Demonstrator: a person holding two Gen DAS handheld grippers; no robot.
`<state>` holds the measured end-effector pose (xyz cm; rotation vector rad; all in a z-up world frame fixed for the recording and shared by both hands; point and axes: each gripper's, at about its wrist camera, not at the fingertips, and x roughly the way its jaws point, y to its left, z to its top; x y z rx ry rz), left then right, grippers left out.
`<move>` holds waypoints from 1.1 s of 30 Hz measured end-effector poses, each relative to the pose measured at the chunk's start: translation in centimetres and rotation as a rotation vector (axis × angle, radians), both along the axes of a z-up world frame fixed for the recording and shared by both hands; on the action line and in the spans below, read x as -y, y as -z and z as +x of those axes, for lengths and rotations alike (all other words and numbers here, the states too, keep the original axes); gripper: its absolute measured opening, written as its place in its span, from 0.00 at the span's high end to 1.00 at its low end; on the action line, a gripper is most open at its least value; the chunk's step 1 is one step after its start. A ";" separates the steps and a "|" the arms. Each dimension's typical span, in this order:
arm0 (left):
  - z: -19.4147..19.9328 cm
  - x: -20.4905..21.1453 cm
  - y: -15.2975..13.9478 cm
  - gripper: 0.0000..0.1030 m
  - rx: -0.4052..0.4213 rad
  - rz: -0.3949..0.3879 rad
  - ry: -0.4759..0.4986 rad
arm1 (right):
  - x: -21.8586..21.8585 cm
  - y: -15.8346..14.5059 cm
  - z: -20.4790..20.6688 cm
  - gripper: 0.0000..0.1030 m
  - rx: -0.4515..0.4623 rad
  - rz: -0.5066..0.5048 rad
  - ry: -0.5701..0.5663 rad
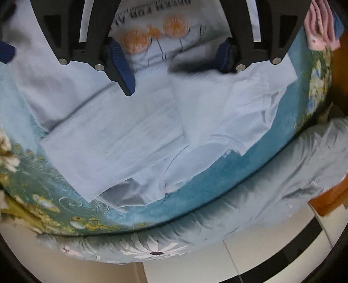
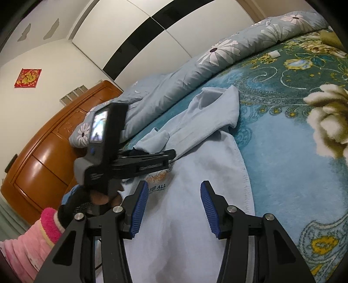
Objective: Fold clothes
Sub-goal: 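Grasp the other sleeve with the left gripper and fold it across the front, then move both open grippers toward the shirt hem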
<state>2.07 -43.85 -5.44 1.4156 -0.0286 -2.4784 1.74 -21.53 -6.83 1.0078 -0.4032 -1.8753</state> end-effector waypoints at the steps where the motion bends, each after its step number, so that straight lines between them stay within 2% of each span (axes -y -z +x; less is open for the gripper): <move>1: 0.5 0.1 -0.3 0.30 -0.008 0.020 0.001 | 0.1 0.1 0.0 0.50 0.004 0.005 -0.001; 4: 2.8 0.8 -1.6 0.29 -0.053 0.085 0.000 | 0.0 0.4 -0.1 0.50 0.013 0.010 -0.001; 6: 5.0 1.6 -2.7 0.29 -0.119 0.132 -0.003 | 0.0 0.5 -0.1 0.50 0.014 0.011 -0.002; 8: 7.1 3.0 -3.7 0.29 -0.193 0.140 -0.046 | 0.0 0.6 0.0 0.50 0.015 0.020 -0.003; 11: 10.0 6.8 -4.3 0.21 -0.308 0.061 -0.237 | 0.4 1.0 0.2 0.50 0.022 0.046 -0.012; 14: 11.7 11.3 -3.5 0.20 -0.350 0.053 -0.437 | 0.8 1.3 0.2 0.50 0.021 0.085 -0.016; 16: 12.1 14.5 -2.4 0.20 -0.358 0.130 -0.517 | 1.0 1.0 0.3 0.50 0.006 0.109 -0.010; 19: 12.0 17.9 -0.8 0.20 -0.361 0.236 -0.579 | 1.8 0.0 0.6 0.50 -0.038 0.173 -0.014; 22: 11.3 19.8 0.9 0.20 -0.363 0.335 -0.568 | 4.6 -2.3 0.9 0.50 -0.131 0.266 -0.062; 26: 11.7 20.9 2.0 0.20 -0.402 0.453 -0.513 | 10.8 -5.7 1.3 0.50 -0.239 0.318 -0.147; 29: 12.4 21.8 2.5 0.20 -0.441 0.532 -0.482 | 16.5 -6.4 1.7 0.50 -0.259 0.330 -0.205; 33: 14.4 23.6 2.1 0.20 -0.491 0.537 -0.546 | 24.1 -5.4 1.7 0.50 -0.249 0.380 -0.257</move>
